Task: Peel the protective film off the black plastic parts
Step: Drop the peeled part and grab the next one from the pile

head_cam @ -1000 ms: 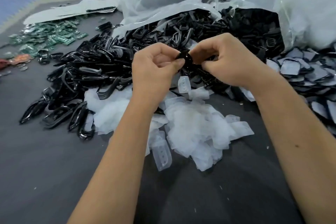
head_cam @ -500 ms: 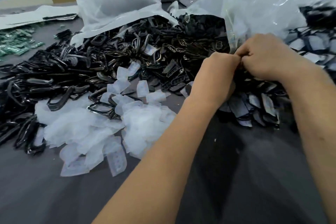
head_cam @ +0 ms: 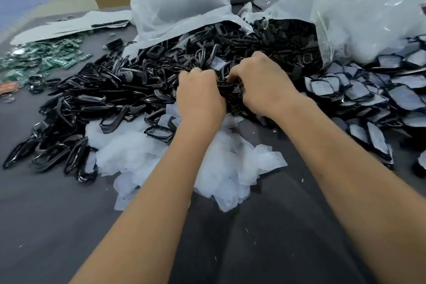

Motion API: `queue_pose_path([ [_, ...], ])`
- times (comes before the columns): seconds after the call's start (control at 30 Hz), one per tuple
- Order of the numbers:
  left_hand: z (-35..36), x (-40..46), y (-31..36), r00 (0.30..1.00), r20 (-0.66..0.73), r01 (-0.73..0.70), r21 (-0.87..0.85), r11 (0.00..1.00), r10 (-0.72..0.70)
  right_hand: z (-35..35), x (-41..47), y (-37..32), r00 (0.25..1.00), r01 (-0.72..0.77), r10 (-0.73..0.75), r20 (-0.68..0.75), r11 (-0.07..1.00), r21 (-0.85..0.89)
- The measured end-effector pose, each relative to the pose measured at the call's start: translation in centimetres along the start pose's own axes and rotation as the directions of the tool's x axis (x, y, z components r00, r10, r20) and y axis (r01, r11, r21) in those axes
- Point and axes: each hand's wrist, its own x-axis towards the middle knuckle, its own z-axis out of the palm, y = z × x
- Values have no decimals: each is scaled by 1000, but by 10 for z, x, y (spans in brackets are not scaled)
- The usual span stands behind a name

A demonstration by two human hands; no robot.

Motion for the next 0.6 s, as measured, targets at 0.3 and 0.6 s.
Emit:
queue_pose_path([
  [0.3,7,34,-40,988,-61,151,173,973,-142,23,19,-3,998,-63,63,21,998,22],
  [0.6,-2,34,-63,979,-171,124,50,991,-114,24,30,11,949,-117,180,-260,964,240],
])
